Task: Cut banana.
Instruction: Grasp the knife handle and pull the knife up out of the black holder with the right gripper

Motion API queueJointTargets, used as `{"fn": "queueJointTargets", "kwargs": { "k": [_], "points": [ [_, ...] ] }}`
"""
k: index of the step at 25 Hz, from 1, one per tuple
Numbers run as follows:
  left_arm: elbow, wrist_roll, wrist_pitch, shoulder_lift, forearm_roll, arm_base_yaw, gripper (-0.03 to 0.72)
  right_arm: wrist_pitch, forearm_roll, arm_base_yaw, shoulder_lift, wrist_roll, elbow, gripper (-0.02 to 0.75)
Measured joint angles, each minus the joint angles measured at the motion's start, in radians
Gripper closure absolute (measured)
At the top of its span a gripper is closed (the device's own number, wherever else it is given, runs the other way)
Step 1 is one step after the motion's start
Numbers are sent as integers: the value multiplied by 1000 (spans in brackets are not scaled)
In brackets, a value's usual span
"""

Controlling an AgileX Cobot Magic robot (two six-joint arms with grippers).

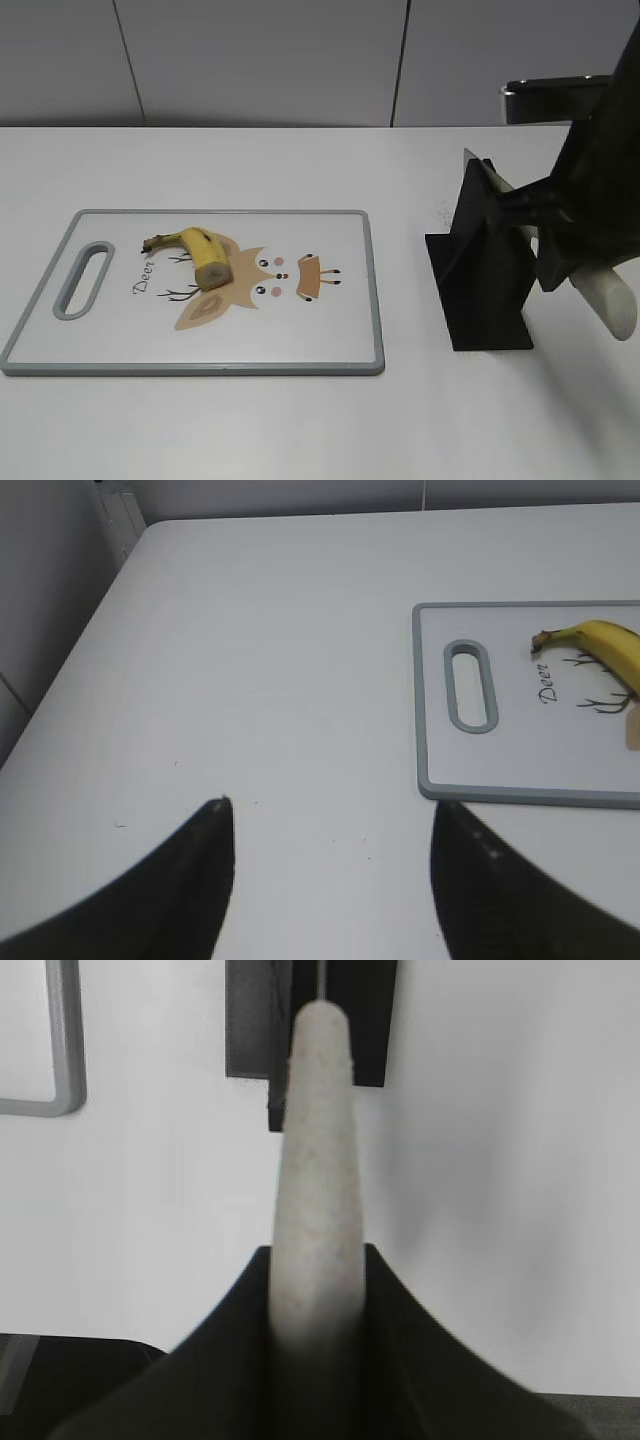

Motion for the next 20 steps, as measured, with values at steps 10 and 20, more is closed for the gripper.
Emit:
{"fn": "queueJointTargets", "kwargs": {
  "k": [10, 20],
  "points": [
    [0, 0, 0, 0, 0, 0, 99, 37, -38, 0, -60, 13, -91, 569],
    [0, 0, 0, 0, 0, 0, 99, 99, -61, 0, -62, 13, -225, 569]
  ]
}}
